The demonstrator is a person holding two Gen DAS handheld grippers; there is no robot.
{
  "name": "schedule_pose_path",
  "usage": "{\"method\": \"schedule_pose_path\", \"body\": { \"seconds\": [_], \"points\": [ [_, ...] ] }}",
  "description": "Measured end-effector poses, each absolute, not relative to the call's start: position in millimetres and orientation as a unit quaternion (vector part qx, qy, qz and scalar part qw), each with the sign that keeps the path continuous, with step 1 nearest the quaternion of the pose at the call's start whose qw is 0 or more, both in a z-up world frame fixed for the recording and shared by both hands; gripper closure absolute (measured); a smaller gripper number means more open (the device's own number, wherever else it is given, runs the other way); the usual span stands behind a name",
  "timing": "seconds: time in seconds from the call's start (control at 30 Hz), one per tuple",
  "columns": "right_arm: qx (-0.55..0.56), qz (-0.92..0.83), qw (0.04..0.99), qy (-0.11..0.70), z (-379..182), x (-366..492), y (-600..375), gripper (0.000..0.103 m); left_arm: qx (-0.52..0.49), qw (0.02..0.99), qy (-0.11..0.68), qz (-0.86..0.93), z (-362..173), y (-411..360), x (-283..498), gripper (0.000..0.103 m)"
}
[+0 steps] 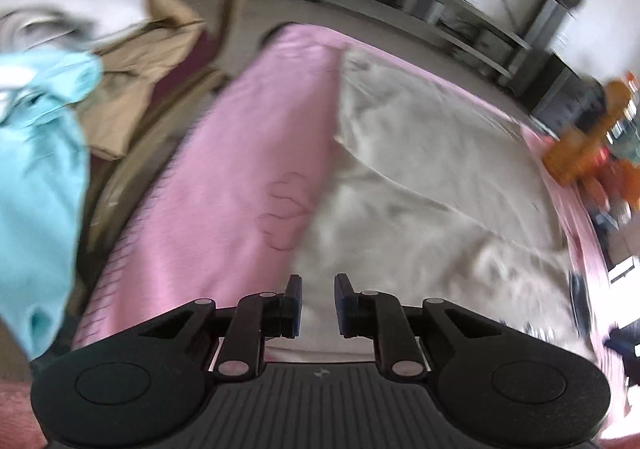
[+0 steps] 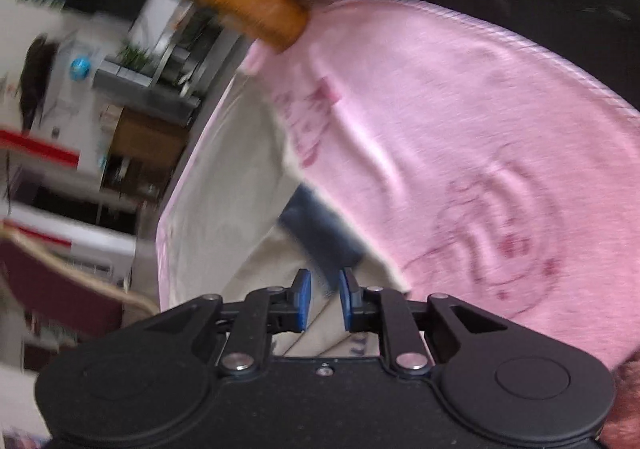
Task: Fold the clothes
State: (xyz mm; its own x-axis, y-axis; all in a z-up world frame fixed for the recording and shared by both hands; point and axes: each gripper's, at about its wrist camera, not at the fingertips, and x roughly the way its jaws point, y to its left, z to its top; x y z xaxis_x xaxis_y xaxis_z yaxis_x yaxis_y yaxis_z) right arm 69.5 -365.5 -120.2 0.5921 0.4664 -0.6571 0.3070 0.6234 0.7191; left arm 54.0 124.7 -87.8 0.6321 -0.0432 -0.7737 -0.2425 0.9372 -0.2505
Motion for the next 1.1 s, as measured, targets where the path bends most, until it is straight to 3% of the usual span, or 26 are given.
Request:
{"method": "schedule_pose_path", "body": {
  "seconds": [0.2,0.23,0.33,0.47,0.53,0.77,1.1],
  "points": [
    [0.371,0.070,0.785,0.492,-127.5,87.2,-335.3,0.086,-0.102,0.872,0.474,0.068,-104.8,113.0,61.4,0.086],
    [0.363,0.059,0.783,0.502,-129.2,85.8,-335.1,0.086,-0.089,0.867,0.484,0.077,-108.2,112.5,61.7,0.081],
    [0.361,0.040,0.772,0.521,-132.0,80.5,-338.3,0.093,-0.056,0.866,0.491,0.084,-107.1,106.5,56.0,0.078],
    [0.352,0.011,0.771,0.530,-124.9,61.3,-341.8,0.094,-0.029,0.857,0.504,0.101,-108.5,100.7,43.2,0.079],
    [0.343,-0.003,0.786,0.514,-118.0,48.9,-341.8,0.091,-0.050,0.864,0.492,0.092,-105.2,103.5,31.0,0.086],
    [0.360,0.107,0.778,0.503,-113.5,40.5,-314.6,0.089,-0.105,0.884,0.452,-0.051,-94.9,85.3,24.4,0.085],
    [0.313,0.157,0.750,0.561,-133.1,49.6,-284.7,0.088,-0.003,0.869,0.483,-0.103,-117.1,36.4,20.0,0.082]
  ]
}}
